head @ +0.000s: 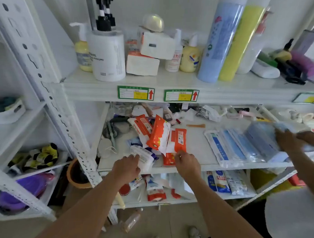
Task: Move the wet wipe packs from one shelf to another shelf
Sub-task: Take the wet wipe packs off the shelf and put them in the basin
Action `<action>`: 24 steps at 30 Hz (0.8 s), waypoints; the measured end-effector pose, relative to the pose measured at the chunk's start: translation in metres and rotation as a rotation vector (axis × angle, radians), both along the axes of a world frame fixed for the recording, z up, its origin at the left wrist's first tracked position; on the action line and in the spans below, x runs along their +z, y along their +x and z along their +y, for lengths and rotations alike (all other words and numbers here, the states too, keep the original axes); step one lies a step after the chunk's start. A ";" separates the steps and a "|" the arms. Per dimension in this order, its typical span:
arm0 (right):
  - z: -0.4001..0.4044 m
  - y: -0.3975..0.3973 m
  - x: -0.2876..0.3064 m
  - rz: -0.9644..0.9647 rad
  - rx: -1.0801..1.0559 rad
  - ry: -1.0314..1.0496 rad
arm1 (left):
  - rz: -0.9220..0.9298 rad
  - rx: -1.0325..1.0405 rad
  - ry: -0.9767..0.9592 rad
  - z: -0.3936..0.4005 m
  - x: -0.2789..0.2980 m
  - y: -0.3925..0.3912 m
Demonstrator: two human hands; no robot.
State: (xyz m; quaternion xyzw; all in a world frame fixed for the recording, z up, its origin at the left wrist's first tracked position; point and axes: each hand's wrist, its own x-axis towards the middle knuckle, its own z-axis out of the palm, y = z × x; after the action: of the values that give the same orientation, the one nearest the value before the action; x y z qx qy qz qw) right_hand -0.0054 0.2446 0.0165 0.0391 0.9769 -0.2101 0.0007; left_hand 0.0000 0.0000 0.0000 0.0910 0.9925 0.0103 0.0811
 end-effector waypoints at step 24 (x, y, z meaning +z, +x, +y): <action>0.023 -0.159 -0.037 -0.410 -0.434 -0.773 | -0.085 1.054 0.941 0.020 -0.044 -0.121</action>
State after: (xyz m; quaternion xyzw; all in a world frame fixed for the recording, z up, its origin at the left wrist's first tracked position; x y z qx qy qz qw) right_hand -0.1642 0.2673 -0.0204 0.2793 0.7764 -0.5406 0.1638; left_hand -0.1210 0.0205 -0.0440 -0.3766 0.7907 0.4794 0.0562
